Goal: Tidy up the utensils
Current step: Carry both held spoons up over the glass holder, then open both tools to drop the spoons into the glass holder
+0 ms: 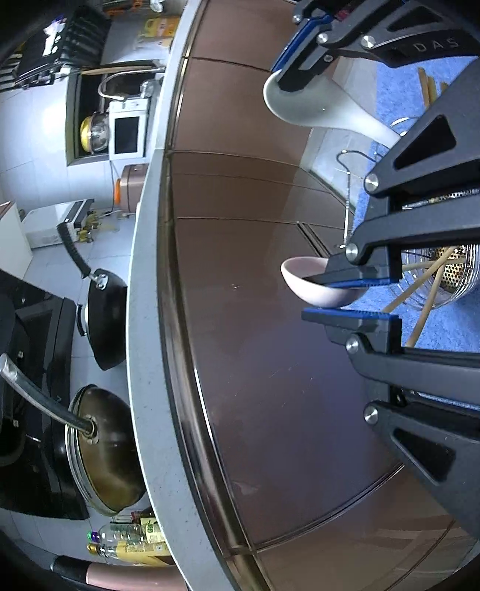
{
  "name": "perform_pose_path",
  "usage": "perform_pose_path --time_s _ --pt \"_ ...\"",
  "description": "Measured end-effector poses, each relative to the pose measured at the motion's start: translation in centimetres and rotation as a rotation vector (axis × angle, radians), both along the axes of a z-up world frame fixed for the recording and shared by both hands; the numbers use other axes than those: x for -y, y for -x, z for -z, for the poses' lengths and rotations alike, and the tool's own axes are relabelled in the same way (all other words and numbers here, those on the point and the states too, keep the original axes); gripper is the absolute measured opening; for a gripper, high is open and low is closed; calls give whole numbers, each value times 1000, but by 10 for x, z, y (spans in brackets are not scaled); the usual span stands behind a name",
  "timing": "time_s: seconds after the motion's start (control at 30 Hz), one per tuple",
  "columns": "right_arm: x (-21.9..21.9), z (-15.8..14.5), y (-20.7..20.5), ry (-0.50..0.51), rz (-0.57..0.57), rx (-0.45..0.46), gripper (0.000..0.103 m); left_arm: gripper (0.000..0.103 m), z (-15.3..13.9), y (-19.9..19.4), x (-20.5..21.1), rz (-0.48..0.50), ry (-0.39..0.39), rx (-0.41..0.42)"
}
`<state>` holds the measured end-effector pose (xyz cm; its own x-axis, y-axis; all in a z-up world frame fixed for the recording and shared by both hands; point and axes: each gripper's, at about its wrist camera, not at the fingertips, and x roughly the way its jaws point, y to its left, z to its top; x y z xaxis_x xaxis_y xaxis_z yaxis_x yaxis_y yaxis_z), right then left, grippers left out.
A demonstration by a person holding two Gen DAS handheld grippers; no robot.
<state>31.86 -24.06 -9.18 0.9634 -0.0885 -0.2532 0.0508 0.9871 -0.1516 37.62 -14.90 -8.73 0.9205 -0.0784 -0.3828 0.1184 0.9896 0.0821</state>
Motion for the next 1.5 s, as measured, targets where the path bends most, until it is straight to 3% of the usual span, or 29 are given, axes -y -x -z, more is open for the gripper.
perform_pose_path --time_s 0.4,0.8,1.1,1.17,1.4,1.5 --pt "7 11 -1 -55 -43 -71 9 16 15 -3 -2 36 49 -74" --pt "15 -12 42 -112 -39 -48 20 20 -10 26 -20 11 71 -6" --pt "23 -29 106 -158 -23 -38 31 20 -37 92 -47 29 90 51" --pt "23 -32 121 -169 -22 -34 33 30 -41 108 -50 43 84 42" --pt "18 -39 180 -183 -9 -17 39 31 -54 175 -57 50 39 56" --pt "16 -42 204 -180 -2 -6 41 41 -59 199 -58 35 17 76"
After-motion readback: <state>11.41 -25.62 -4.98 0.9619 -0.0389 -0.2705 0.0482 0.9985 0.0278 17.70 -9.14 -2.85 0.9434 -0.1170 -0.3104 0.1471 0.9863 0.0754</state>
